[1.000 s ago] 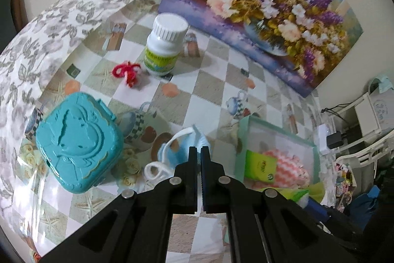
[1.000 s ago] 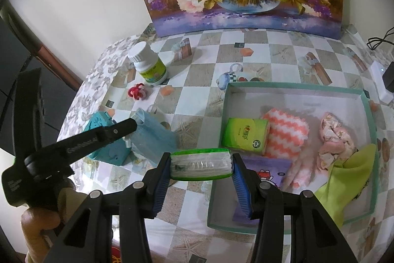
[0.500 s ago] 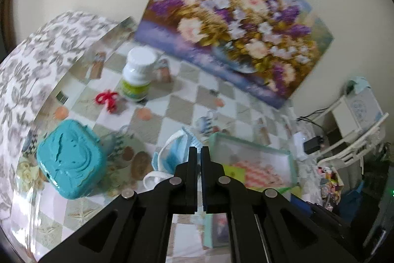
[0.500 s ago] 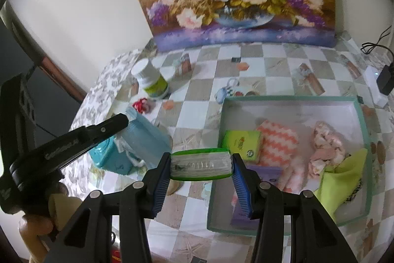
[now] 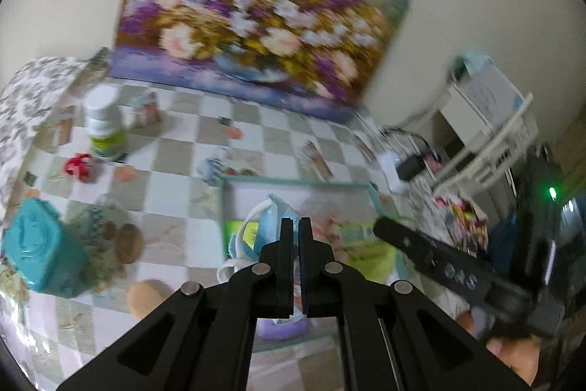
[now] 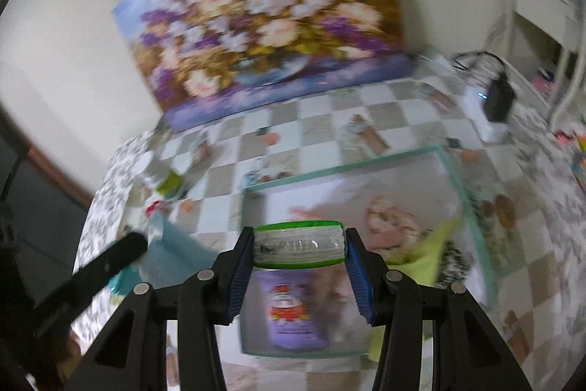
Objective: Organize soft objects
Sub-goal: 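Carry the brush with the right gripper while the left carries the mask toward the tray, then lower the brush and blue mask into the tray and open both grippers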
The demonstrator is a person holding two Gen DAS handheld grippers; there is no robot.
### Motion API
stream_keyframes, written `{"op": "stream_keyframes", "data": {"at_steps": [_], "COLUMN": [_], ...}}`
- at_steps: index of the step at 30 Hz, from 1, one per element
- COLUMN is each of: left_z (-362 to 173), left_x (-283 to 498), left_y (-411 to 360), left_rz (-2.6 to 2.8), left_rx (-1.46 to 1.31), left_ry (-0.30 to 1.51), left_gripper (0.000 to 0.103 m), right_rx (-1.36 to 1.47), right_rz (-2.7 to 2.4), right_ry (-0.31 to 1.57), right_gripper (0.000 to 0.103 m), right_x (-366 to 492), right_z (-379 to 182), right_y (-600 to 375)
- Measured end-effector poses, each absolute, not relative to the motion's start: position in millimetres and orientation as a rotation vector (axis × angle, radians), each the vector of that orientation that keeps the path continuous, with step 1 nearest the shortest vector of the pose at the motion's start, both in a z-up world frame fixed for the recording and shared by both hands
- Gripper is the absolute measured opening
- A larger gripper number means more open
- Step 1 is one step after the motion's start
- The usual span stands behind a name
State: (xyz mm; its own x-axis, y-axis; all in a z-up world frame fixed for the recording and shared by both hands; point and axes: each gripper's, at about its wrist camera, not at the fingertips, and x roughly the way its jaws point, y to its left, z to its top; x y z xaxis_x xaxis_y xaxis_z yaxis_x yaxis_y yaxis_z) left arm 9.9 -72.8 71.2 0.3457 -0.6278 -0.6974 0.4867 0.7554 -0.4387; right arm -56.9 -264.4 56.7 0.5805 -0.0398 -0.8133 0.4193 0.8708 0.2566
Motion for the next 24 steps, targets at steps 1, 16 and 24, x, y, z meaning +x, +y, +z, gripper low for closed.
{"op": "stream_keyframes", "data": {"at_steps": [1, 16, 24], "left_z": [70.9, 7.7, -23.3], "left_x": [6.7, -15.3, -14.0], "left_y": [-81.4, -155.9, -158.9], "left_rz": [-0.741, -0.773, -0.662], "left_rx": [-0.147, 0.081, 0.220], "left_ry": [0.983, 1.126, 1.219], "left_gripper": [0.002, 0.002, 0.002], "right_rx": [0.462, 0.504, 0.461], "right_rz": [-0.297, -0.420, -0.387], "right_ry": [0.921, 0.981, 1.104], "right_gripper": [0.051, 0.051, 0.051], "right_x": [-58.9, -69.8, -55.3], "right_z": [54.9, 23.6, -8.8], "right_y": [-270.6, -310.9, -296.9]}}
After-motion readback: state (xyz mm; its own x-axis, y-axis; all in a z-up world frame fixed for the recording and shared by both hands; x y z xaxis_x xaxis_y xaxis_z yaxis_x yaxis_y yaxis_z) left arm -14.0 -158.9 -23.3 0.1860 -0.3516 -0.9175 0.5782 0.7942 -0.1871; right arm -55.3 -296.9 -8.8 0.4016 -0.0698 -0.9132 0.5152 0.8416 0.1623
